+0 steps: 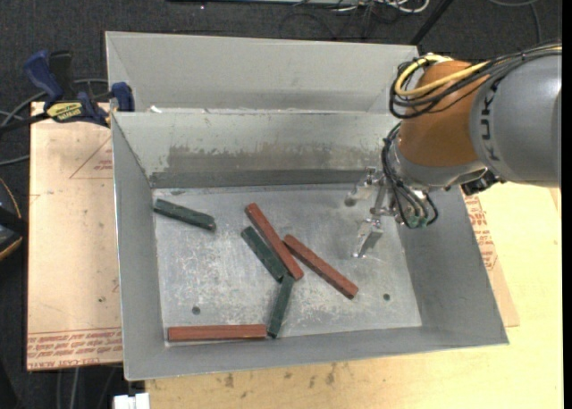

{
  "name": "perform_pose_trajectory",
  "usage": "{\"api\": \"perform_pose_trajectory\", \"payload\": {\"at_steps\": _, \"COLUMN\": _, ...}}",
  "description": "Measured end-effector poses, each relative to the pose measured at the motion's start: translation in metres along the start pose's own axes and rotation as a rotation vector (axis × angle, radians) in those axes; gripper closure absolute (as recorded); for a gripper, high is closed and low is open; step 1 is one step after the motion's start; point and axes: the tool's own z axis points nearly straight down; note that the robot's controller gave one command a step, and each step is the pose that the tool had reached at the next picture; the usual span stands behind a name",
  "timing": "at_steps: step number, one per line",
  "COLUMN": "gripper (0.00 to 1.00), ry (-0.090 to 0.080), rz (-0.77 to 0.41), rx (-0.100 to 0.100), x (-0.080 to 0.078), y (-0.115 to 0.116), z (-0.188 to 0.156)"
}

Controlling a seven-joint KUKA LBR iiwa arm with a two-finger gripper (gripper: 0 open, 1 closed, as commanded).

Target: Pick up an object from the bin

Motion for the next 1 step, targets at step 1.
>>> {"api": "perform_pose_trajectory", "payload": {"at_steps": 1, "gripper": 0.00, "ry": 0.009, "rz": 0.036, "rx": -0.001, "x": 0.0351, "y": 0.0068, "z": 0.0084}}
